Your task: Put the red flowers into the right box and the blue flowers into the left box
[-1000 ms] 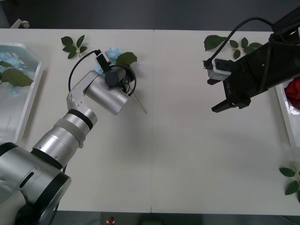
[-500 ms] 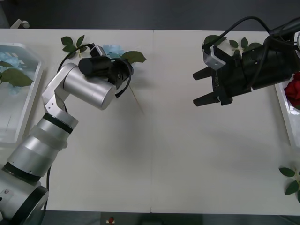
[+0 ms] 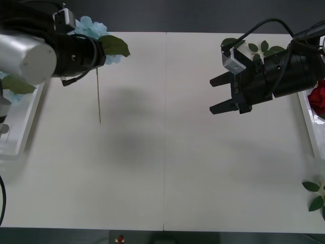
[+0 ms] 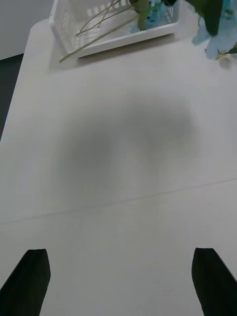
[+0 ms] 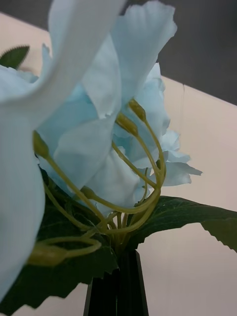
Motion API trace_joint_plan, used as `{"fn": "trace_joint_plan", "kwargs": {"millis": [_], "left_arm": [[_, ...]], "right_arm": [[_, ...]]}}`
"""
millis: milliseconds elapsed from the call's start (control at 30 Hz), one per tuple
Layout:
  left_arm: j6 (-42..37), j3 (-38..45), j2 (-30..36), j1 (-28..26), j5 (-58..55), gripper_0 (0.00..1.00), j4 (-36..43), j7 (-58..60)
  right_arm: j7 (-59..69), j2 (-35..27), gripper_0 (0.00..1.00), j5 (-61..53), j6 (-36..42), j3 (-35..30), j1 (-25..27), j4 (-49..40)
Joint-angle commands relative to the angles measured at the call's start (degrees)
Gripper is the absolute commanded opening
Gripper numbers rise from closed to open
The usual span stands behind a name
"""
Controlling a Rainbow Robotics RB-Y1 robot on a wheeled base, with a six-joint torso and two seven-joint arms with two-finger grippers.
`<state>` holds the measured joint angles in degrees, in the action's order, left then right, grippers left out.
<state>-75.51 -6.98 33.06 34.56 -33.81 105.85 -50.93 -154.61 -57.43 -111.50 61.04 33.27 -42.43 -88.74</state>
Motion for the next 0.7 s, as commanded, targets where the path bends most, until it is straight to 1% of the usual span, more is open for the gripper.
{"fn": "trace_joint_plan", "kwargs": {"millis": [33,200,367,500,533,567,633,700], "left_arm": [[-3.9,7.8,5.9,0.9,-5.5,0.00,4.2,-9.8],[-8.8,17.3,11.1,0.8,-10.5,0.00,4.0,-22.2],[-15.1,23.9,15.7,0.6,-9.3,0.00,3.3,-29.4],[-17.6,28.3,19.2,0.0,-7.8,0.00,-0.5,-34.1],[-17.5,30.0,21.3,-1.3,-8.0,0.00,-2.1,-36.0],[-17.4,30.4,21.6,-1.7,-8.1,0.00,-2.4,-36.3],[-16.4,33.0,23.8,-4.8,-8.6,0.00,-4.4,-39.2],[-15.4,35.0,24.6,-7.3,-8.7,0.00,-5.7,-40.6]], "right_arm": [[-0.4,1.0,0.83,-0.5,-0.2,0.4,-0.6,-0.8],[-0.4,1.5,0.83,-0.5,-0.4,0.5,-0.6,-0.8],[-0.4,2.0,0.83,-0.3,-0.5,0.5,-0.6,-0.9],[-0.4,2.3,0.83,-0.3,-0.5,0.5,-0.6,-0.9],[-0.4,2.3,0.83,-0.3,-0.5,0.5,-0.6,-1.0],[-0.4,2.3,0.83,-0.3,-0.6,0.5,-0.6,-1.0],[-0.4,2.3,0.83,-0.3,-0.7,0.5,-0.6,-0.9],[-0.4,2.4,0.83,-0.3,-0.7,0.5,-0.6,-1.0]]}}
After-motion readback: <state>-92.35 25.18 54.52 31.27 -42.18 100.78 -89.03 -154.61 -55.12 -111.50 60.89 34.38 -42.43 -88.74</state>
